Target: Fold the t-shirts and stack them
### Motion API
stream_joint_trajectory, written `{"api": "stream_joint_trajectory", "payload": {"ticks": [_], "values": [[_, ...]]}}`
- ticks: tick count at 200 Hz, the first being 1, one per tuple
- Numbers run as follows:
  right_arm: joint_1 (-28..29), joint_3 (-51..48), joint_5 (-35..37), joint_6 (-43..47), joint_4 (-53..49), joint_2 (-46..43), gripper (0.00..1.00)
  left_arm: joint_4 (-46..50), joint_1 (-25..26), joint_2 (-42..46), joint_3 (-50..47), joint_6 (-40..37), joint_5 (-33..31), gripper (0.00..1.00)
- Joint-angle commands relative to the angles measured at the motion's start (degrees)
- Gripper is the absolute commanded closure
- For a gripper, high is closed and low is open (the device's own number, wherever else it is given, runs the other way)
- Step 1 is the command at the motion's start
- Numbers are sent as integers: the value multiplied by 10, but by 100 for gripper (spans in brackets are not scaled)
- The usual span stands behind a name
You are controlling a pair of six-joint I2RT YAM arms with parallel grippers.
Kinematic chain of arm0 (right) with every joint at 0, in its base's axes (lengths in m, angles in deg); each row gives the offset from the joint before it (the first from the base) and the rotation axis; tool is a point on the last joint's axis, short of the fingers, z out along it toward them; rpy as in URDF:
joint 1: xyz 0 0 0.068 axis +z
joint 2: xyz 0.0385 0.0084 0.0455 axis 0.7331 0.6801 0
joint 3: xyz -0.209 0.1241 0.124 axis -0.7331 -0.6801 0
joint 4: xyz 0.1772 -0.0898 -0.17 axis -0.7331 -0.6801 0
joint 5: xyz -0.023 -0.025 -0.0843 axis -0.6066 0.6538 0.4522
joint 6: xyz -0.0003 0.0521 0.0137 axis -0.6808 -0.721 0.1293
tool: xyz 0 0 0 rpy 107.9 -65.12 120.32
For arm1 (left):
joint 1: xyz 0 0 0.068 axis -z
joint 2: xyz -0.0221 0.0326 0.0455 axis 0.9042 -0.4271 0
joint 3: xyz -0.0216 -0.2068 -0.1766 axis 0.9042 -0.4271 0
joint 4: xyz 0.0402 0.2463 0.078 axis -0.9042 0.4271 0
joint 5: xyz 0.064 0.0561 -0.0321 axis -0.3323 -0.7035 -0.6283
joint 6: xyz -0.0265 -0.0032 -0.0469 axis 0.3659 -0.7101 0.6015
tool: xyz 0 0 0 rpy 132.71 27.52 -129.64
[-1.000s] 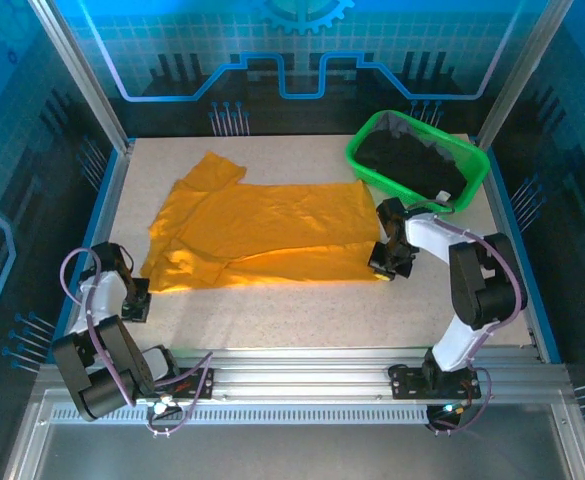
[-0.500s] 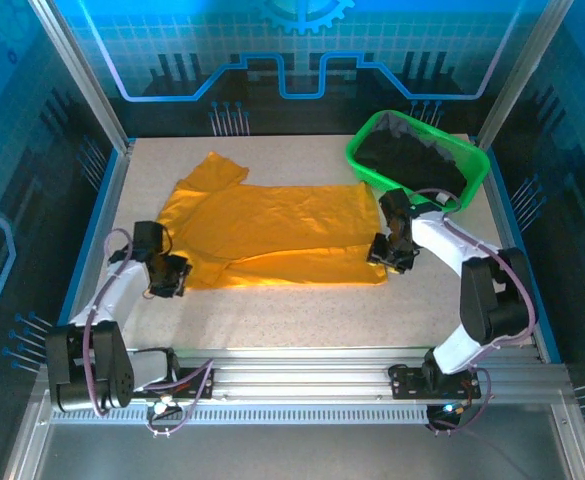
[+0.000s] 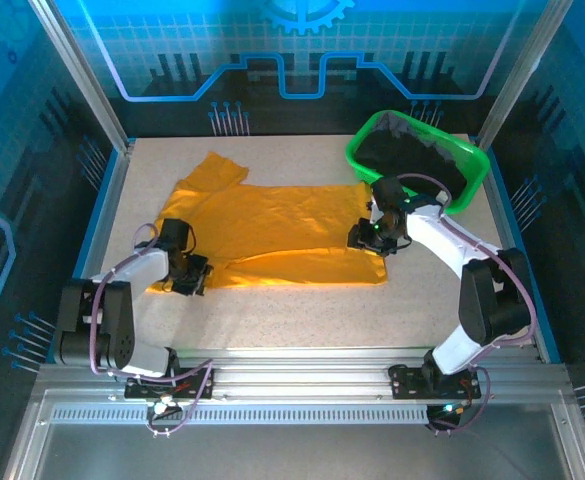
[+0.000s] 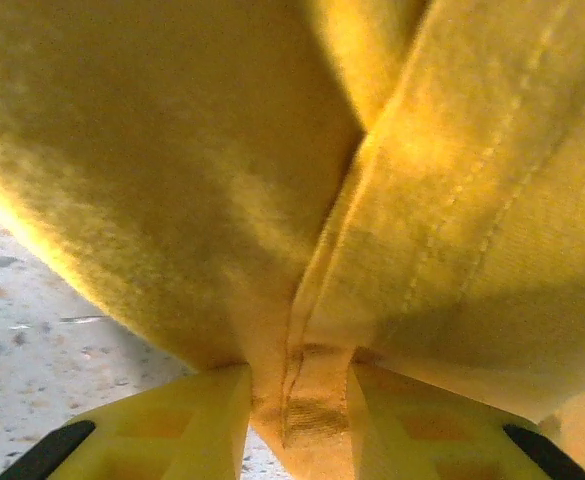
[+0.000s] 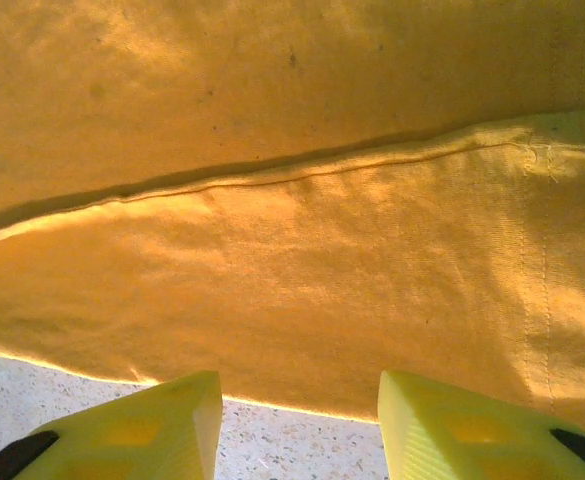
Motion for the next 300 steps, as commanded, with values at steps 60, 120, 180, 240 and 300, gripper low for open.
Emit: {"api": "stream_joint_trajectory", "payload": {"ticks": [60, 120, 180, 240, 300], "values": [[10, 13, -18, -6, 3, 13, 57, 68, 29, -27, 68, 4, -18, 73], [10, 19, -16, -5, 1, 19, 61, 47, 30, -42, 85, -6, -36, 100], [10, 23, -17, -3, -3, 19, 63, 56, 31, -129, 217, -71, -56, 100], [9, 26, -22, -2, -7, 23, 64, 131, 42, -276, 394, -187, -39, 100], [9, 22, -31, -2, 1, 26, 63, 110, 33, -101, 292, -137, -112, 46]]}}
